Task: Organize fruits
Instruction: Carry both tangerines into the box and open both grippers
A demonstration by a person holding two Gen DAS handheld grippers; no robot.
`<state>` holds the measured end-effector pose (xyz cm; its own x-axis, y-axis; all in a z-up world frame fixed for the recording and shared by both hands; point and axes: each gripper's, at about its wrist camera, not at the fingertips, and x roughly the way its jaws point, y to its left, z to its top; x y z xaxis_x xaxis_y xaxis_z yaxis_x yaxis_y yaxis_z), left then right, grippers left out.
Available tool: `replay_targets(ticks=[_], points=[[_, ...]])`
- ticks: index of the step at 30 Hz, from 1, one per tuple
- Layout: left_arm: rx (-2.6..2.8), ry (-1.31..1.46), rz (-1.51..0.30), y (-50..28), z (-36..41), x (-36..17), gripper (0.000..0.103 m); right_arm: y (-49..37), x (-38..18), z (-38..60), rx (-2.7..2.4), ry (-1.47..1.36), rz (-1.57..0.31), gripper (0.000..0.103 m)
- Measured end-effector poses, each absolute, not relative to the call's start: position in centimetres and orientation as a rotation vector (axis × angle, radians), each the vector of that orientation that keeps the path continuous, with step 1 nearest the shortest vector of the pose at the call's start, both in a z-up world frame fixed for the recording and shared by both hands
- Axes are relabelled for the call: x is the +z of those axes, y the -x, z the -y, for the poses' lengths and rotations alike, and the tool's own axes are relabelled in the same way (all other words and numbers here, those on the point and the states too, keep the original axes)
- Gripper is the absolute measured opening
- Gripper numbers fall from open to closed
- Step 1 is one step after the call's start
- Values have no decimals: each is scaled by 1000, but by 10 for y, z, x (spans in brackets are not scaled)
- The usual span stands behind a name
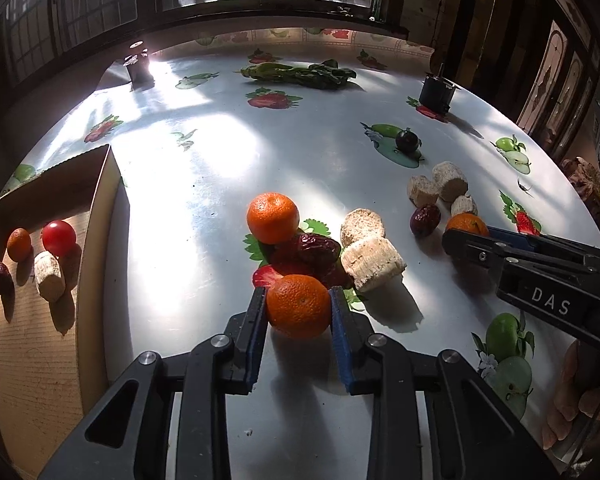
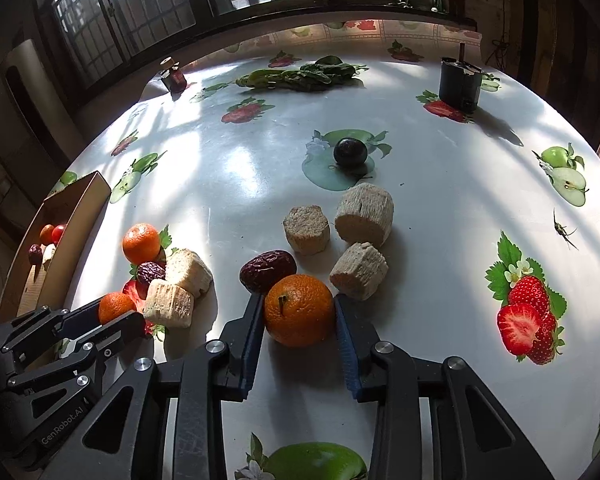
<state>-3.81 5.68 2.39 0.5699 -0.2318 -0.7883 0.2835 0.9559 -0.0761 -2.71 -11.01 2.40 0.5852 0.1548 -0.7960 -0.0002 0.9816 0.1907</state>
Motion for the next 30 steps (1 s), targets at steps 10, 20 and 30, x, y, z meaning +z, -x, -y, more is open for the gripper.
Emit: replay_targets(ticks=[10,20,30], points=[[-291,71,-835,81,-122,79,29,64,75,86,173,-178,-846,37],[-12,91,-862,58,-256,94,29,54,112,-27,458,-142,-848,37],[79,157,-1041,13,-313,47,29,-1,56,-151,576,-45,-1015,37]])
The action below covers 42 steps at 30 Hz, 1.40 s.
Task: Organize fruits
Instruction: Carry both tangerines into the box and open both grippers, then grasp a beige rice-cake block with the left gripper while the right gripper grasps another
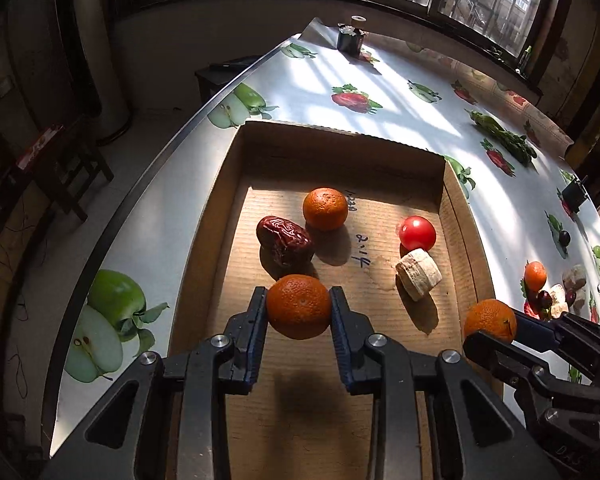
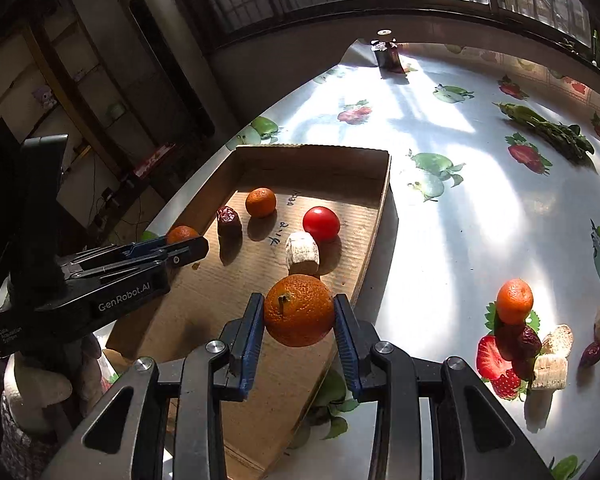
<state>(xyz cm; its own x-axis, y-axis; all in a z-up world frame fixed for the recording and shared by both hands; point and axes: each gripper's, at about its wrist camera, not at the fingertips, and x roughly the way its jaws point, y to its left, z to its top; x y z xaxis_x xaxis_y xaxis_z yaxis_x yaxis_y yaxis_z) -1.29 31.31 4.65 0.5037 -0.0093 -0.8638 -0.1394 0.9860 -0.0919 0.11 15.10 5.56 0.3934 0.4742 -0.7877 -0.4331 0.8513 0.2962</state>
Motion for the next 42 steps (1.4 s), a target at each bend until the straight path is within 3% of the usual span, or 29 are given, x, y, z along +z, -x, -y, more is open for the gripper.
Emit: replay_targets(ticks=[9,11,13,19,20,22,25,33,42], points=[[113,198,-1108,-1,-327,25,31,-23,25,-184,558,7,-1074,38],[109,213,-1096,0,-329,27,35,-23,24,-185,549,15,-1059,38],[114,235,-1073,3,-332,31,46,-23,25,-187,546,26,-1053,40],[103,269,-963,32,-327,67,48,-6,52,-167,558,-41,-979,43],[105,265,-935,41,-323,75,50,1,60,-159,553,-61,-956,43],[105,265,-874,61,-314,92,67,18,74,-139,539,-106,-911,57],[88,250,-781,91,-292,111,79,49,90,-107,494,-138,-820,69],[32,286,-702,130,-239,124,79,89,80,0,407,-507,-787,69],[-11,165,-751,137,-184,115,79,116,86,50,207,-434,-722,69]])
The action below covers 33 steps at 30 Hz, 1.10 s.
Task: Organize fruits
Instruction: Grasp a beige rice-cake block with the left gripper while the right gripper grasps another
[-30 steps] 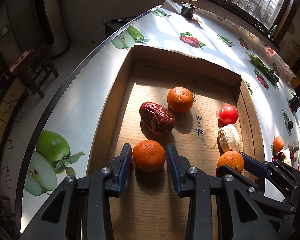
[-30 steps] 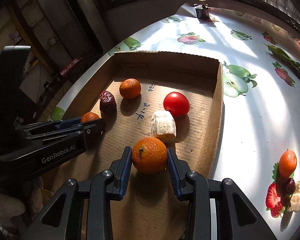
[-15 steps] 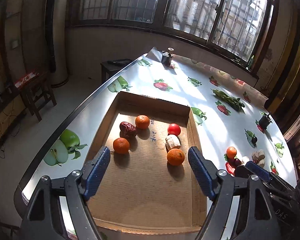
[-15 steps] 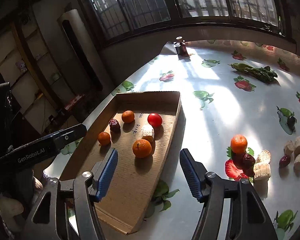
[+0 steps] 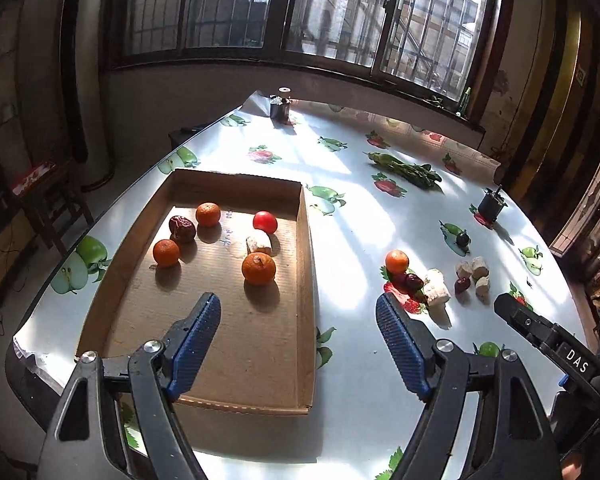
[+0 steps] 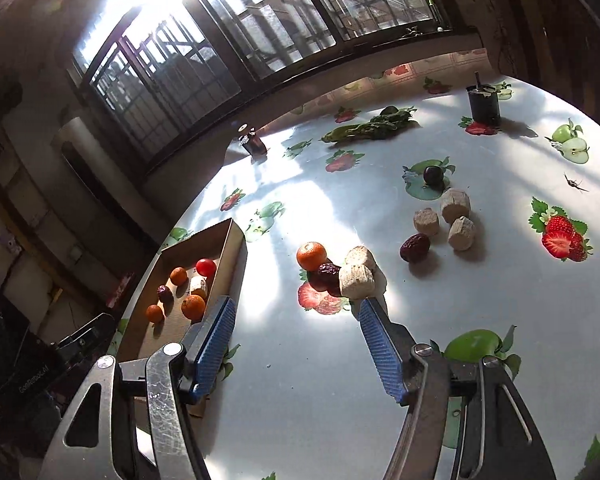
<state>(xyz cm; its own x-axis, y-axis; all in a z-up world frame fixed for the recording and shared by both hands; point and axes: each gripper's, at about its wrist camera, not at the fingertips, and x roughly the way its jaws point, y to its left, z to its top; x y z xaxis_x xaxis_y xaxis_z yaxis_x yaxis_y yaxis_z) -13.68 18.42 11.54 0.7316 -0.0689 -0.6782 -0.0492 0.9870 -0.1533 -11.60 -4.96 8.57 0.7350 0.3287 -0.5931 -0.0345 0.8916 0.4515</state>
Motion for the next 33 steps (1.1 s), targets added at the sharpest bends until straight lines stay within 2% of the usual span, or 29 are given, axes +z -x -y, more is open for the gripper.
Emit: replay_targets(ticks=[15,33], points=[[31,-8,-694,143,-146,110,80,119,73,69,152,-407,-741,69],[18,-17,-761,124,-139,90,80,103,53,73,142,-423,-807,69]])
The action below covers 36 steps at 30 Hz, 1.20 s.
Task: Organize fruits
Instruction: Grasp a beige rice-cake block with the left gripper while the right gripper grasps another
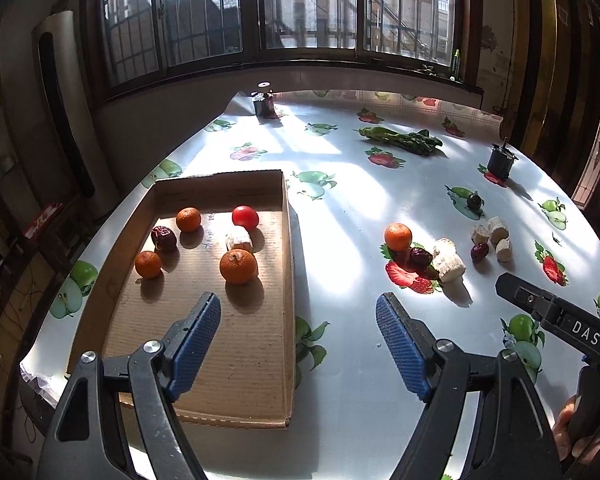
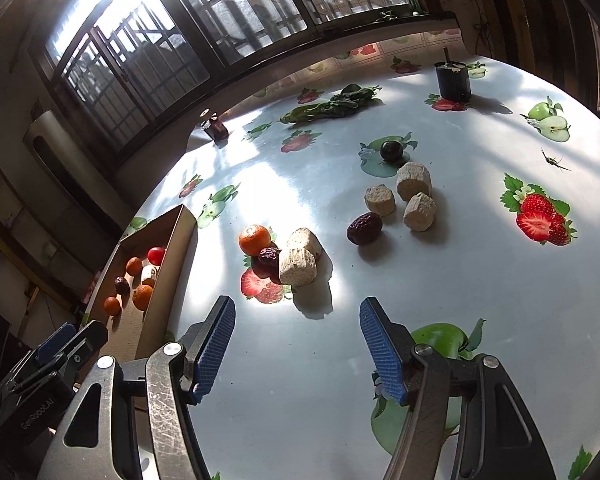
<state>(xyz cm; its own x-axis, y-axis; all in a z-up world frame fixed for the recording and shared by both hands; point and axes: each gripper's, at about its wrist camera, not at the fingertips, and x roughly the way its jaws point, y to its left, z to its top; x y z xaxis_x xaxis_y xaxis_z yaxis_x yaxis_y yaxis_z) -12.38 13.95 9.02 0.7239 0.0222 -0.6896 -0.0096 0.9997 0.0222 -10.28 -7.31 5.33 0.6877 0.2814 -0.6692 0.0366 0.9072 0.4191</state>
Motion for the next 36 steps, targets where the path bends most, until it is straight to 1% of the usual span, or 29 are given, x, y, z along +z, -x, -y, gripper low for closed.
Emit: replay_targets(ticks=[4,8,9,11,14,21,24,26,28,29,31,33,36], points=[[-10,-11,-787,117,-136,87,80,100,56,84,133,-426,-812,69],[-61,7,-805,106,-132,90,80,101,70,115,71,-394,-796,69],[-67,3,-806,102,-129,91,80,101,73,124,43,-372,-794,69],[-85,-3,-812,92,-123,92,80,97,76,144,-27,-310,-809,74],[-139,15,-848,72,-110,86,80,87,73,166,-88,-268,-848,74],[-164,89,-953,26,-94,63,79,48,55,168,2,-278,-928,74],[-229,79,-938,27,-77,59,79,35,50,159,6,-236,-918,73],[-280,56,-948,29,-63,52,79,25,46,154,-5,-202,-920,67],[-325,35,-958,29,-49,44,77,16,40,151,3,-193,-931,53],[-337,29,-960,29,-45,41,75,12,37,151,4,-194,-940,51],[-368,20,-958,27,-36,35,66,7,31,151,9,-207,-956,50],[-379,21,-959,23,-31,31,63,4,25,150,24,-219,-965,50],[-377,25,-969,16,-23,25,63,2,22,145,42,-227,-967,50]])
